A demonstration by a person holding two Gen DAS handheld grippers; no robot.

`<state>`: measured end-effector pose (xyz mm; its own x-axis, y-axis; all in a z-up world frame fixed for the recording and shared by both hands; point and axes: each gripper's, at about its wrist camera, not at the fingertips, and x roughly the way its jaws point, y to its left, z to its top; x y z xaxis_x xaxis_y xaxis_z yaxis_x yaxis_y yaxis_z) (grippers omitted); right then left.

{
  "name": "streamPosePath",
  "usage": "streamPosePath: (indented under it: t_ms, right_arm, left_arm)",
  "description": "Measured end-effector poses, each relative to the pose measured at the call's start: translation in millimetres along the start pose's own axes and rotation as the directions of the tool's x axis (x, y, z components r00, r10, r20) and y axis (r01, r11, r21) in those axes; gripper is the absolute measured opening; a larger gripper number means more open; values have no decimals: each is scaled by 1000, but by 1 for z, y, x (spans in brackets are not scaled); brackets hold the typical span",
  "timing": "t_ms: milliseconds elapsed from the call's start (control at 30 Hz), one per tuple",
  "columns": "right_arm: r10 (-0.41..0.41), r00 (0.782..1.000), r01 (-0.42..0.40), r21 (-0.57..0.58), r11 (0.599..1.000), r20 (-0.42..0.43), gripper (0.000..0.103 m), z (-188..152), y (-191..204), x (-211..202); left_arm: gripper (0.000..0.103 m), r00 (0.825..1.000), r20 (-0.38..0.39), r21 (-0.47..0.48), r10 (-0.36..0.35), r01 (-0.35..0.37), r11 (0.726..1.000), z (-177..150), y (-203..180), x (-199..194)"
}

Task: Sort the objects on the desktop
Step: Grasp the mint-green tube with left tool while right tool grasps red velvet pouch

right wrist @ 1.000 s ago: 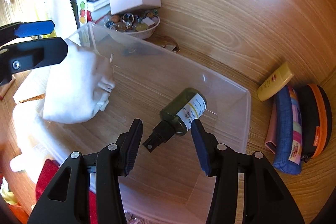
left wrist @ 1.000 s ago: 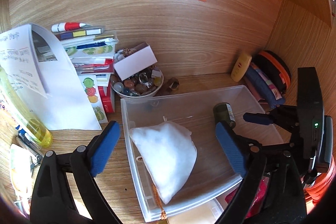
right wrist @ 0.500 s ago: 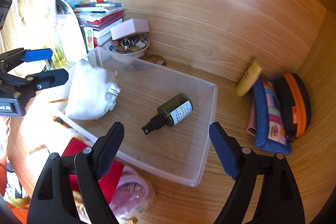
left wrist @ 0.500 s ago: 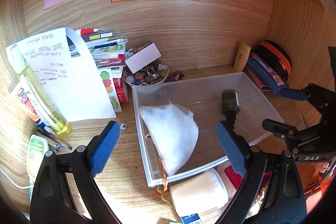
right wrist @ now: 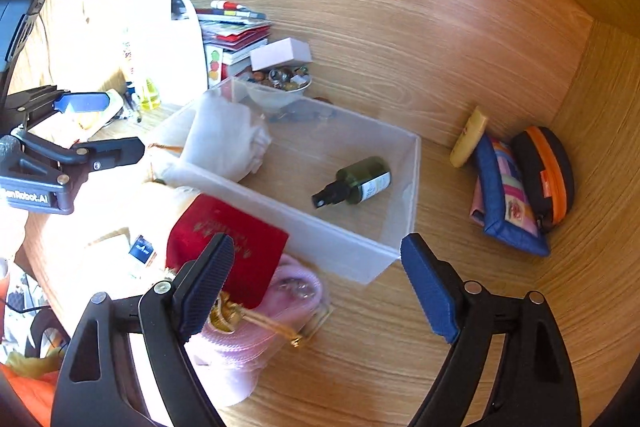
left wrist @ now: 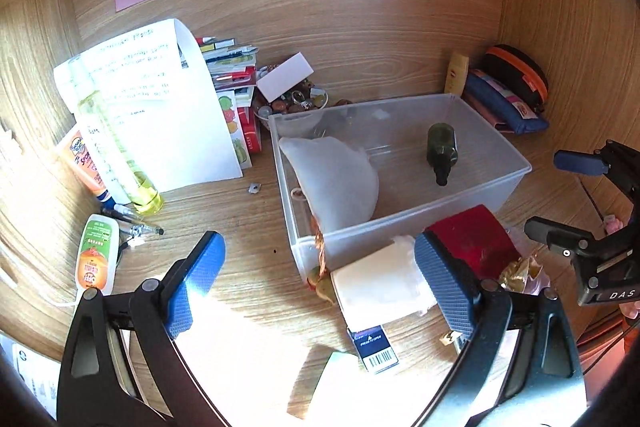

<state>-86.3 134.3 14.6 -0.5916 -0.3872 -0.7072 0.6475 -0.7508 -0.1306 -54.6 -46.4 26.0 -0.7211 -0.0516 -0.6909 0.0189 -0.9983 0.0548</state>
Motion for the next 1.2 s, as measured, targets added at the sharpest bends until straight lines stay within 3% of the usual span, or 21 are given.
streamPosePath:
  t_ms: [267, 533, 1000, 1200]
  right_arm:
    - [49, 998, -49, 7, 999, -35, 84, -4, 20, 11]
    - [110, 990, -108, 32, 994, -93, 84, -3, 33, 30]
    - [234, 961, -224, 80, 971, -147, 84, 1, 39, 48]
    - [177, 975, -176, 21, 984, -131, 83, 5, 47, 49]
  left_arm:
    - [97, 997, -79, 3, 23, -23, 1000, -42, 14, 0]
    - [97, 986, -164, 6, 1, 0, 1000, -84, 20, 5]
    - [96, 986, -167, 93, 22, -7, 996, -102, 6, 18]
    - [80, 986, -167, 80, 8, 5, 997, -102, 9, 22]
